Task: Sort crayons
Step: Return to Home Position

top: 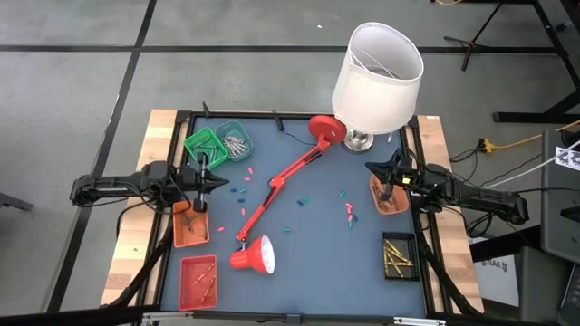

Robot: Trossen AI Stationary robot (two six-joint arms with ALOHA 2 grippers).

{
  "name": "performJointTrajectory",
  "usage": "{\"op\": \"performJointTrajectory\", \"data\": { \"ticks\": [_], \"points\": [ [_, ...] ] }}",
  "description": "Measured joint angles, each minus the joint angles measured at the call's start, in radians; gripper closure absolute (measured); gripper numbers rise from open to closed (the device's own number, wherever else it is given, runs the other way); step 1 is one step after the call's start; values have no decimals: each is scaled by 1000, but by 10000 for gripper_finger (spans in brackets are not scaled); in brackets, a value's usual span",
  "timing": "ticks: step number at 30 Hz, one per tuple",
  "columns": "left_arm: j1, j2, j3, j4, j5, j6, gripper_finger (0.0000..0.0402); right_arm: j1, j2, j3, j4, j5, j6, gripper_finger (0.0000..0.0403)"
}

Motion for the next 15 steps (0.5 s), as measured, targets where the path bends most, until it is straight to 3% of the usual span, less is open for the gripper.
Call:
{"op": "performJointTrajectory", "data": {
  "ticks": [15],
  "points": [
    [0,0,0,-21,-29,76,401,0,0,0,0,0,0,402]
  ]
}}
